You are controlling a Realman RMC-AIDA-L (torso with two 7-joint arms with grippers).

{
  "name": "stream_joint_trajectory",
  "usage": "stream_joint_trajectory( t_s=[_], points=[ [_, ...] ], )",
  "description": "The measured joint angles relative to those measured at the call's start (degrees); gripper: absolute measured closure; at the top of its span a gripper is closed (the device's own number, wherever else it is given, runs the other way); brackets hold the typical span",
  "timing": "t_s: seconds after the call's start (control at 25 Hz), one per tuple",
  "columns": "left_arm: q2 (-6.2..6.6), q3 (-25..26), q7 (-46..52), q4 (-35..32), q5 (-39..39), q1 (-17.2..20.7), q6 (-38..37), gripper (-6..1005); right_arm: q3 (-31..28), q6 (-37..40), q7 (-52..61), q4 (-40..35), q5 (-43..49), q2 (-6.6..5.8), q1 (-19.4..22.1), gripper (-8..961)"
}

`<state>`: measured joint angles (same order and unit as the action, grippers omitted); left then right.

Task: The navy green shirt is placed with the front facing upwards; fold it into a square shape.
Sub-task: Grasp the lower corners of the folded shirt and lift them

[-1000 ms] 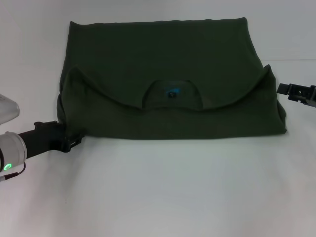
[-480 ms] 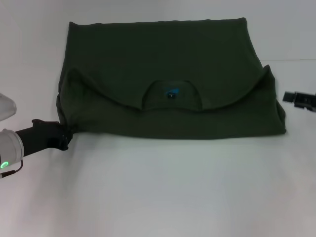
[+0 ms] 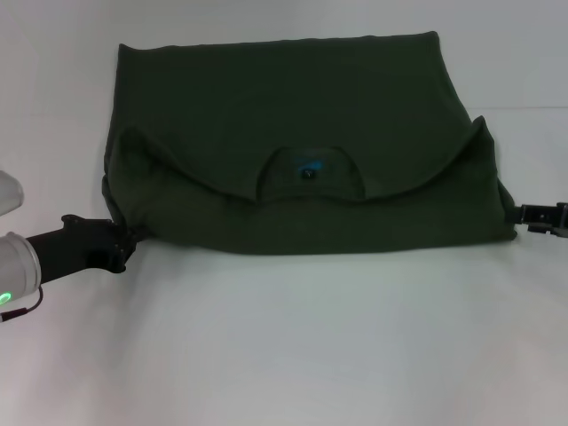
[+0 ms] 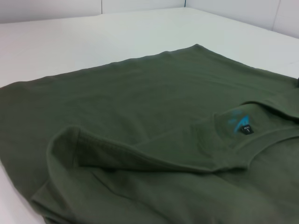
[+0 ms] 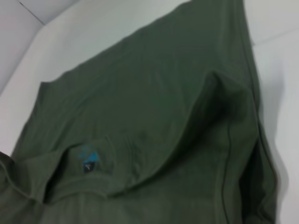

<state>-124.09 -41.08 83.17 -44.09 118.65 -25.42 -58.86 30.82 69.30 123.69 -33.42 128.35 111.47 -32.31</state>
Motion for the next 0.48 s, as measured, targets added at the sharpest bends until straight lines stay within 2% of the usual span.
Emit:
stream_joint_trajectory(
  t_s=[0.48],
  points=[
    [-0.01,-0.22,0.41,0.07,0.00,-0.06,-0.12,948,2.92,-8.36,-2.09,0.12,0.49,3.20,-1.10,367]
  ],
)
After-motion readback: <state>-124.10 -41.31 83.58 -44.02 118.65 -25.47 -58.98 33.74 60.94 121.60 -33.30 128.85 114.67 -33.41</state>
